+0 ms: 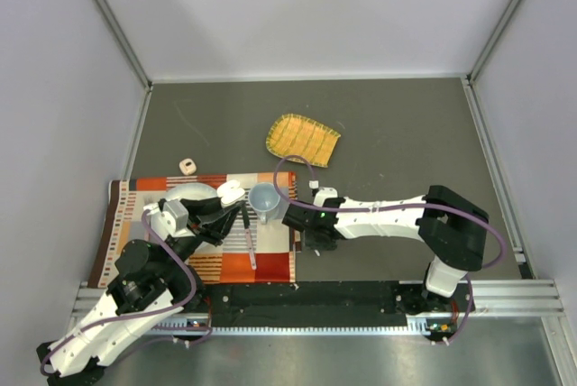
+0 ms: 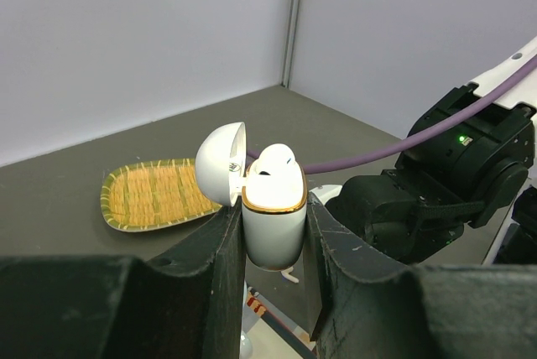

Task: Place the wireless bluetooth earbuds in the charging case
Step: Pick up the left earbud from the center of the board.

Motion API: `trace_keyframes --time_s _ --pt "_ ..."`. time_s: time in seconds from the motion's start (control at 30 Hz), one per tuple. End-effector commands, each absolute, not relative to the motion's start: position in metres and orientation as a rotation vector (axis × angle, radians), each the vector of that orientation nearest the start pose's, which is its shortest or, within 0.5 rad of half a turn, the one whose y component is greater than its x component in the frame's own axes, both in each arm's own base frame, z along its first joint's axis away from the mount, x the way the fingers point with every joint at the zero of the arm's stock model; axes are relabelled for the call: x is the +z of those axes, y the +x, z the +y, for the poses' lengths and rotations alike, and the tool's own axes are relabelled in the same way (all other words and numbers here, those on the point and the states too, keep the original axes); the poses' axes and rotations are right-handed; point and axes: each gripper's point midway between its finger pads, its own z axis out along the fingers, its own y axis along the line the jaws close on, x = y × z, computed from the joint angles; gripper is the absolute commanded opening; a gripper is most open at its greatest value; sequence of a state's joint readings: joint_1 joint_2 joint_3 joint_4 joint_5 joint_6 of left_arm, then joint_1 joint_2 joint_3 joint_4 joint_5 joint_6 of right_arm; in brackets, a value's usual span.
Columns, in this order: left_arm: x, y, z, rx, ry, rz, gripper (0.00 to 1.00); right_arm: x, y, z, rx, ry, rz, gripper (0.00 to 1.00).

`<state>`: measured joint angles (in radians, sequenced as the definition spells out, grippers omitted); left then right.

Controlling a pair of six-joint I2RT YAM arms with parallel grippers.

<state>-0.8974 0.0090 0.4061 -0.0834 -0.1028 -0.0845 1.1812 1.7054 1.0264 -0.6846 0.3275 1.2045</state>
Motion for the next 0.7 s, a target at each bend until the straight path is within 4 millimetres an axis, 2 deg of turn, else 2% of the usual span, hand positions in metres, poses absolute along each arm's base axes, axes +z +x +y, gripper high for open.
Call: trace_keyframes --time_s 0.0,0.47,0.67 --pt "0.3337 0.1307 -0.1389 -0.82 0.36 1.116 0.0 0.0122 0.1412 0.2883 0.094 0.086 2.769 0.34" --pt "0.3326 0.1311 -0.139 -0.821 0.358 1.118 0.0 0.0093 0.1426 0.2857 0.079 0.068 2.768 0.3" --pt "0.3323 0.1313 -0.1393 -0.821 0.358 1.12 0.0 0.0086 0.1418 0.2865 0.079 0.058 2.775 0.25"
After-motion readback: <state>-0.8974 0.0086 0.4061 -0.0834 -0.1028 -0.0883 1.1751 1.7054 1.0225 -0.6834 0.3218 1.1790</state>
